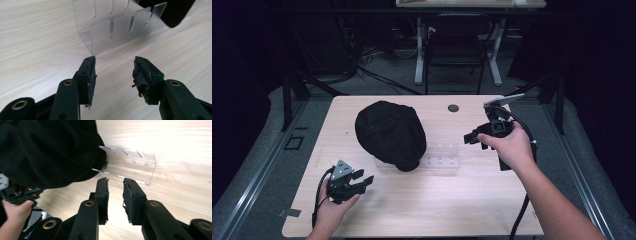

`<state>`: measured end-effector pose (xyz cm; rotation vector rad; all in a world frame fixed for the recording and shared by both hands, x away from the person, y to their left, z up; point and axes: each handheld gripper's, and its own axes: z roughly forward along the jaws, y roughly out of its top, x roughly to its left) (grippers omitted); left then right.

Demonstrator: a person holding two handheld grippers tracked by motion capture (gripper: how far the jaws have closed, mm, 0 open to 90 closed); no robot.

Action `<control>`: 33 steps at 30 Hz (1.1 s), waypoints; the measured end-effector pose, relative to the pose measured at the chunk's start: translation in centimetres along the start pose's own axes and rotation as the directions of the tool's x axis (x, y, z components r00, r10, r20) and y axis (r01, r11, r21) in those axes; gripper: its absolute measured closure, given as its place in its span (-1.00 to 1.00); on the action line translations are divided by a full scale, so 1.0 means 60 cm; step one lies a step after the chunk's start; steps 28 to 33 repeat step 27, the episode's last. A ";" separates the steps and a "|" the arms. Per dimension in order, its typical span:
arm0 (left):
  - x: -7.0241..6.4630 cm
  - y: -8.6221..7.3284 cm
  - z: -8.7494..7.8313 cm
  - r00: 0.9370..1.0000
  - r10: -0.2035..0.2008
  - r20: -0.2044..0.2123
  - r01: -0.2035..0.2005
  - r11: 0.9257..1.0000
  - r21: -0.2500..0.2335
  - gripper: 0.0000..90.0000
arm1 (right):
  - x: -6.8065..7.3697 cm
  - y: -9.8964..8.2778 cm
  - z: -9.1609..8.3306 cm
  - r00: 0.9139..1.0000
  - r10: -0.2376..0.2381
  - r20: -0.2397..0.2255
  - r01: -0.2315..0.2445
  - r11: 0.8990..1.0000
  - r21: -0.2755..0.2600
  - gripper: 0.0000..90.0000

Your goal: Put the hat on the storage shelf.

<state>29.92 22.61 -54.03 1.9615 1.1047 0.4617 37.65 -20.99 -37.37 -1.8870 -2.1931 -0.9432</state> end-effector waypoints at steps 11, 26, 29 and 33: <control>0.003 -0.016 0.012 1.000 0.005 0.002 -0.005 1.000 0.019 0.13 | -0.015 -0.046 0.036 0.992 -0.083 0.096 0.082 0.997 0.016 0.60; -0.006 -0.009 0.013 0.998 -0.001 0.063 0.003 1.000 -0.028 -0.07 | -0.062 -0.135 0.100 0.984 -0.135 0.114 0.144 0.987 -0.070 0.41; -0.007 -0.007 0.013 0.996 -0.012 0.087 0.016 0.999 -0.037 -0.08 | -0.066 -0.145 0.104 0.984 -0.143 0.102 0.153 0.983 -0.097 0.36; -0.007 -0.007 0.013 0.996 -0.012 0.087 0.016 0.999 -0.037 -0.08 | -0.066 -0.145 0.104 0.984 -0.143 0.102 0.153 0.983 -0.097 0.36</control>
